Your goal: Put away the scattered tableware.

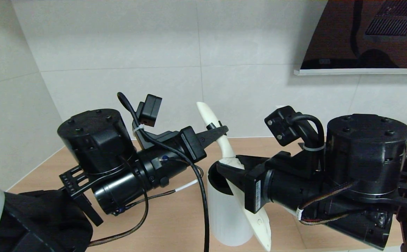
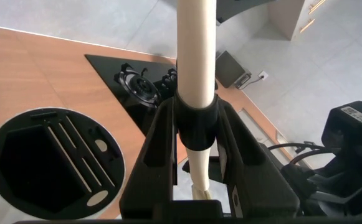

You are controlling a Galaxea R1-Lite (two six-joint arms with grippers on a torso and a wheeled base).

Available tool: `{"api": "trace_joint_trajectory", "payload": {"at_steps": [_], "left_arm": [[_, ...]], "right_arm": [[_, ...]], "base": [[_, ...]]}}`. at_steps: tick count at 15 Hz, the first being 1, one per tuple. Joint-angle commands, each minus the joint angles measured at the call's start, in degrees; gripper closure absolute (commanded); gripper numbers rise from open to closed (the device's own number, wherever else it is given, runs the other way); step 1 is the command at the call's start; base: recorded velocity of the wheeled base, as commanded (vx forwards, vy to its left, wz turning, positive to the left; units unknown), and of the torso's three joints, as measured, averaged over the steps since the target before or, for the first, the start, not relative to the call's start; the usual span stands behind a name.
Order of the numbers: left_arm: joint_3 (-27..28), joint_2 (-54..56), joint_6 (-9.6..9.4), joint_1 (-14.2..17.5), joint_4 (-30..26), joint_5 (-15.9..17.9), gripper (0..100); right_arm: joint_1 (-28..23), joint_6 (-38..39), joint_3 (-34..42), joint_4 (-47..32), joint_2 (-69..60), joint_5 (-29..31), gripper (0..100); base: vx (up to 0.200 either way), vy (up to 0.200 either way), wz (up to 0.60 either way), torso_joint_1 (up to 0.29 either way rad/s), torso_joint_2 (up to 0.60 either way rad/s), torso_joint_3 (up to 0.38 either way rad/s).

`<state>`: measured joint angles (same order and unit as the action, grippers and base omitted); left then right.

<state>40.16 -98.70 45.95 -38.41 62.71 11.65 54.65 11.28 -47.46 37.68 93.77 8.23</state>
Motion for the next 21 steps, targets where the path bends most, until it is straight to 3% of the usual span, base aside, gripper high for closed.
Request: {"api": "trace_joint_trajectory", "payload": {"at_steps": [1, 3, 4, 11, 13, 15, 16, 18, 20, 21], "left_arm": [[0.1, 0.08, 0.02, 0.0, -0.04, -0.05, 100], [0.19, 0.17, 0.02, 0.0, -0.04, -0.23, 100], [0.19, 0.43, 0.02, 0.0, -0.13, -0.23, 100], [1.59, 2.02, -0.68, 0.0, -5.23, -1.63, 100], [2.65, 3.16, -2.88, 0.0, -7.69, -3.83, 100], [4.67, 3.42, -4.55, 0.0, -9.97, -8.31, 100], [6.43, 4.12, -5.6, 0.0, -12.61, -11.65, 100], [8.01, 7.03, -6.75, -1.05, -16.48, -14.12, 100], [10.56, 10.01, -10.17, -1.67, -22.81, -18.6, 100], [14.07, 9.22, -14.48, -1.93, -24.21, -22.99, 100]], "right_arm": [[0.02, -0.03, 0.26, 0.02, -0.17, 0.03, 100], [0.02, -0.03, 0.26, 0.02, -0.25, 0.12, 100], [-0.07, -0.03, 0.26, 0.02, -0.25, 0.12, 0], [-2.44, -0.03, 1.75, -0.06, -3.86, -0.14, 0], [-3.85, -0.03, 2.37, -0.06, -5.18, -0.05, 0], [-5.08, 0.15, 2.11, -0.15, -8.16, -0.05, 0], [-6.31, 0.15, 2.28, -0.94, -11.42, 0.21, 0], [-10.71, 0.06, 2.72, -2.44, -14.76, 0.3, 0], [-18.35, 0.15, 2.37, -4.63, -15.37, -0.67, 0], [-21.78, 0.24, 3.34, -4.72, -13.53, -1.72, 0]], "base": [[0.0, 0.0, 0.0, 0.0, 0.0, 0.0], [0.0, 0.0, 0.0, 0.0, 0.0, 0.0], [0.0, 0.0, 0.0, 0.0, 0.0, 0.0], [0.0, 0.0, 0.0, 0.0, 0.0, 0.0], [0.0, 0.0, 0.0, 0.0, 0.0, 0.0], [0.0, 0.0, 0.0, 0.0, 0.0, 0.0], [0.0, 0.0, 0.0, 0.0, 0.0, 0.0], [0.0, 0.0, 0.0, 0.0, 0.0, 0.0], [0.0, 0.0, 0.0, 0.0, 0.0, 0.0], [0.0, 0.0, 0.0, 0.0, 0.0, 0.0]]}}
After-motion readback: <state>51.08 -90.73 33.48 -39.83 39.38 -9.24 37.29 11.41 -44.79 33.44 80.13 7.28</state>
